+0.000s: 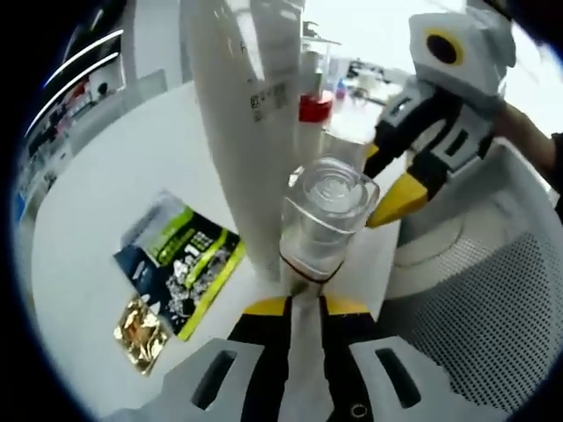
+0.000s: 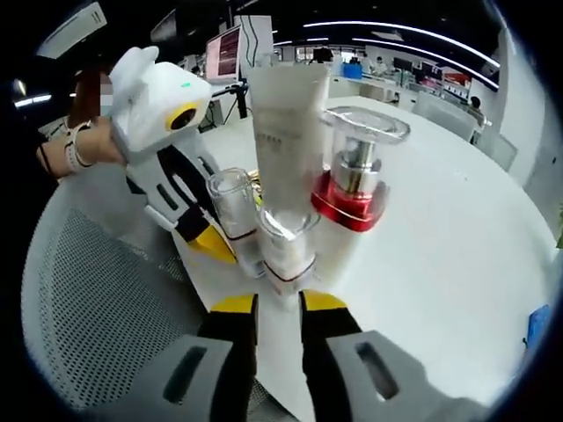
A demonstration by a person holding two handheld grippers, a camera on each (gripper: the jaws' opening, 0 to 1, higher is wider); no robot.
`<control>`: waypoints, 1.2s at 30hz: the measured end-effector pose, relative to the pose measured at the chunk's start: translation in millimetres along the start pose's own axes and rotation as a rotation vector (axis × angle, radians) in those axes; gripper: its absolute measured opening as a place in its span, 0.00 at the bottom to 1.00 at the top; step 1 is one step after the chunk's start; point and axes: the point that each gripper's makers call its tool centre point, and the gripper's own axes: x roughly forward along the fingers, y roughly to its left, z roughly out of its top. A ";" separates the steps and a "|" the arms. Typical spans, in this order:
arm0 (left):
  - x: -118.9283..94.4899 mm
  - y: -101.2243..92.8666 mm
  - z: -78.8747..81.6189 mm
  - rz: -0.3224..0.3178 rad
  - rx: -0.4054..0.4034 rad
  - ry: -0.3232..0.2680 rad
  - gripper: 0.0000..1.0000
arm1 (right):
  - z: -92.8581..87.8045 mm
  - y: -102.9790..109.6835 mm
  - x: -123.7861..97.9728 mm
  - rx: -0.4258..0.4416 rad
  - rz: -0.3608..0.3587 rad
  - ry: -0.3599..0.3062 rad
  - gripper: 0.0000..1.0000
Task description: Arrange the skincare products in the storage area until every visible bottle or jar stands upright without overlapping.
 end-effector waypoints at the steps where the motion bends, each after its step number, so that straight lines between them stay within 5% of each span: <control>1: 0.6 0.4 1.3 0.003 -0.010 -0.003 0.10 | -0.6 0.5 0.5 0.003 0.002 0.003 0.18; 10: 4.2 0.8 5.4 0.010 -0.057 -0.015 0.09 | -0.1 -3.0 5.3 0.012 -0.006 0.007 0.18; 13: 5.7 2.5 4.9 0.020 -0.135 -0.015 0.12 | -0.6 -5.7 7.4 0.026 -0.010 0.007 0.17; 36: 9.3 -5.7 8.0 0.012 -0.203 -0.017 0.08 | -0.7 -8.6 8.7 0.037 -0.021 0.002 0.15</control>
